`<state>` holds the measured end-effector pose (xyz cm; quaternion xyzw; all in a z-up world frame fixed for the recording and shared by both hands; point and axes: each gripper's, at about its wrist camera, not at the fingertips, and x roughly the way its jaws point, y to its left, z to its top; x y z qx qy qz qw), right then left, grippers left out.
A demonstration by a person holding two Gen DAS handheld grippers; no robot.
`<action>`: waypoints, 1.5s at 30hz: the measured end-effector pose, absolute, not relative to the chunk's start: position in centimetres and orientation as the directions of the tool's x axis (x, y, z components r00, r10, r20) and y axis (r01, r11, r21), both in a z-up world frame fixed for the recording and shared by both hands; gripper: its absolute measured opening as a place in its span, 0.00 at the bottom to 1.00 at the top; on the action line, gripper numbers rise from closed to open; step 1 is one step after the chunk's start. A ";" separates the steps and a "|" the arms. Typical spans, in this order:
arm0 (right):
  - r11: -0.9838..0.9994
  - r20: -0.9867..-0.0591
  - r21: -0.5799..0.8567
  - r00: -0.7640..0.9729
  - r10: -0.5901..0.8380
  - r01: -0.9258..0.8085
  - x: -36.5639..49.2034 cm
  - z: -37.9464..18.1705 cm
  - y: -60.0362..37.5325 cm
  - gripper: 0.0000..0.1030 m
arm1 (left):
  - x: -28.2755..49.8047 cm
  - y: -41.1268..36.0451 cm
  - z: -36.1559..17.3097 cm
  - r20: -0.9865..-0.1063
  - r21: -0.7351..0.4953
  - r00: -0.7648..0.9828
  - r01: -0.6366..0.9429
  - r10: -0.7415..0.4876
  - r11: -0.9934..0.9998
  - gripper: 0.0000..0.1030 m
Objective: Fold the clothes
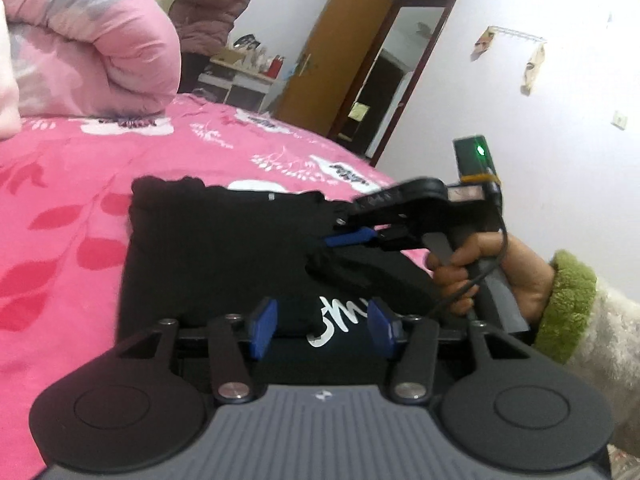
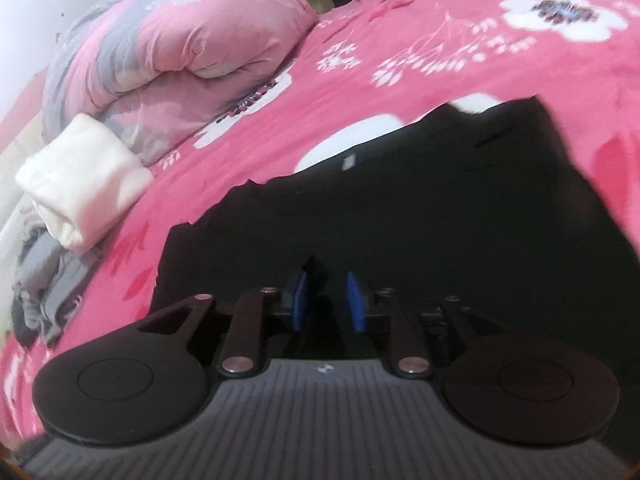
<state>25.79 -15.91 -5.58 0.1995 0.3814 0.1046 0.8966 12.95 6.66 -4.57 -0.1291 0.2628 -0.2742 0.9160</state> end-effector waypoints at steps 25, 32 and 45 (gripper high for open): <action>0.878 -0.767 0.009 0.560 0.313 -0.479 18.4 -2.0 -4.5 0.21 | 15.7 10.2 -6.9 -0.612 -0.237 0.711 0.252 -0.345 0.938 0.39; 0.837 -0.751 -0.062 0.578 0.320 -0.544 17.5 -3.4 -3.2 0.21 | 15.4 10.2 -6.7 -0.620 -0.185 0.727 0.232 -0.296 0.955 0.40; 0.899 -0.723 -0.027 0.630 0.284 -0.436 13.9 -2.1 -9.1 0.23 | 15.7 12.5 -5.5 -0.547 -0.350 0.747 0.206 -0.378 0.914 0.46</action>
